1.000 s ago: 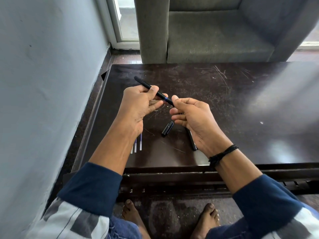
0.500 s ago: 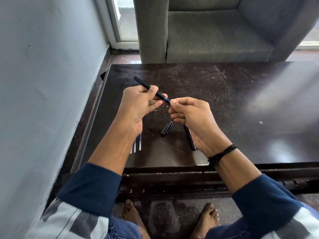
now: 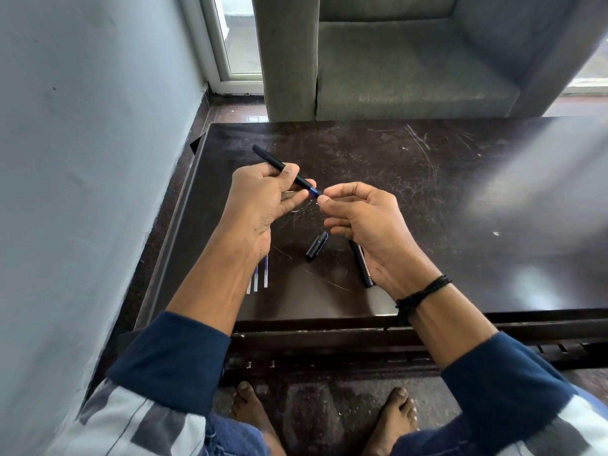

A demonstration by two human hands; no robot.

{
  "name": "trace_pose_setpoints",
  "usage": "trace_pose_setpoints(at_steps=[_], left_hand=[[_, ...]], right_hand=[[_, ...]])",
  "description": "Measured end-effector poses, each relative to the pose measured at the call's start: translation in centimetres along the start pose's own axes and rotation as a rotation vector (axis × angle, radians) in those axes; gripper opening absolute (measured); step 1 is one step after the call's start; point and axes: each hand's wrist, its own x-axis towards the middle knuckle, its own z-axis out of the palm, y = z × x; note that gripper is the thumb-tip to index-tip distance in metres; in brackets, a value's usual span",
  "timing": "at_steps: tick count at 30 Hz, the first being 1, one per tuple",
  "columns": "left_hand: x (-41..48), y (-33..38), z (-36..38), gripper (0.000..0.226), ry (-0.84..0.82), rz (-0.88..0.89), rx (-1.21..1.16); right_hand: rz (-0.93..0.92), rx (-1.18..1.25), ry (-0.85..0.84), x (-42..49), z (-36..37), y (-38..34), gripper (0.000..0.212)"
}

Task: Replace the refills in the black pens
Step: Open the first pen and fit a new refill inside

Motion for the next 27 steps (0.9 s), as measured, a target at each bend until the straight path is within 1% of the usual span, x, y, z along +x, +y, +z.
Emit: trace_pose_setpoints(at_steps=[2, 9, 14, 18, 23, 27], left_hand=[[0.0, 0.0, 0.0, 0.011, 0.000, 0.003, -0.001], [0.0, 0.0, 0.1, 0.010, 0.004, 0.007, -0.008], [0.1, 0.0, -0.1, 0.010, 0.014, 0.022, -0.009], [0.4, 0.2, -0.2, 0.011, 0.045, 0.015, -0.060], [0.8, 0.2, -0.6, 0.011, 0.081, -0.009, -0.148], [1.0, 0.6, -1.0, 0.011, 0.121, 0.004, -0.219]], right_hand=[[0.005, -0.002, -0.010, -0.1, 0.0, 0.0, 0.017], [0.007, -0.001, 0.004, 0.0, 0.0, -0.1, 0.005], [0.031, -0.015, 0.014, -0.1, 0.0, -0.3, 0.009], [0.060, -0.035, 0.023, 0.0, -0.2, -0.5, 0.012], [0.082, -0.124, 0.021, 0.3, -0.8, -0.8, 0.013], [0.016, -0.300, -0.014, 0.7, -1.8, -1.3, 0.012]])
